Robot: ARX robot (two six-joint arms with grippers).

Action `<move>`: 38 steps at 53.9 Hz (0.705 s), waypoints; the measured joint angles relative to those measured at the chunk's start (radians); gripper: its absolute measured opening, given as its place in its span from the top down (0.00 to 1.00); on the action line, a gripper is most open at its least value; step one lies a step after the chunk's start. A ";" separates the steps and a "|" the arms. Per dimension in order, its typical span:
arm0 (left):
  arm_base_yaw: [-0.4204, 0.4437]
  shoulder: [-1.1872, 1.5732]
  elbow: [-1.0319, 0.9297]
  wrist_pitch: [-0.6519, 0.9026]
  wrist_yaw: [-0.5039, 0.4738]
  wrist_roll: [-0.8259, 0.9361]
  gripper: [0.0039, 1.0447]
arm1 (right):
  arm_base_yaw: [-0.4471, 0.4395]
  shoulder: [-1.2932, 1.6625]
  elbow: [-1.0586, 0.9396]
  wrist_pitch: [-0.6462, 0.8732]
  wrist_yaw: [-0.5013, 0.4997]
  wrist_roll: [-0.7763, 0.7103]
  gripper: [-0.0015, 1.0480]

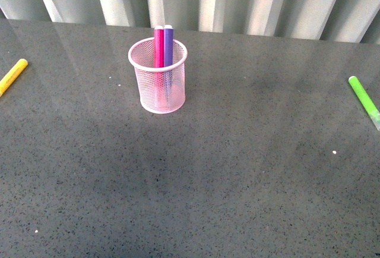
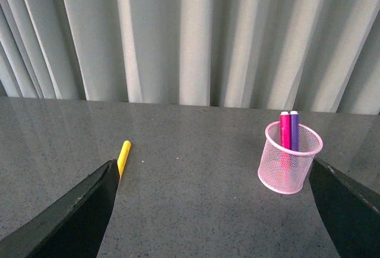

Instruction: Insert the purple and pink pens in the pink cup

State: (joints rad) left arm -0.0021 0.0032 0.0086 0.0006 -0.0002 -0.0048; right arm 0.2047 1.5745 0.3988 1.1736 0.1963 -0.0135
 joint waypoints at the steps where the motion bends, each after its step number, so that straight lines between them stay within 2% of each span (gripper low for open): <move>1: 0.000 0.000 0.000 0.000 0.000 0.000 0.06 | -0.005 -0.012 -0.019 0.000 -0.008 0.000 0.90; 4: 0.000 0.000 0.000 0.000 0.000 0.000 0.06 | -0.015 -0.043 -0.062 0.000 -0.025 -0.002 0.97; 15: 0.000 0.000 0.000 0.000 0.000 0.000 0.06 | -0.068 -0.200 -0.179 -0.032 -0.064 0.002 0.97; 32: 0.000 0.000 0.000 0.000 0.000 0.000 0.06 | -0.125 -0.468 -0.309 -0.175 -0.120 0.002 0.97; 35: 0.000 0.000 0.000 0.000 0.000 0.000 0.06 | -0.167 -0.526 -0.327 -0.217 -0.183 0.002 0.97; 38: 0.000 0.000 0.000 0.000 0.000 0.000 0.06 | -0.193 -0.582 -0.340 -0.255 -0.191 0.003 0.97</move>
State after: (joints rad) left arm -0.0021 0.0032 0.0086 0.0006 -0.0006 -0.0048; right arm 0.0120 0.9924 0.0593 0.9188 0.0051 -0.0109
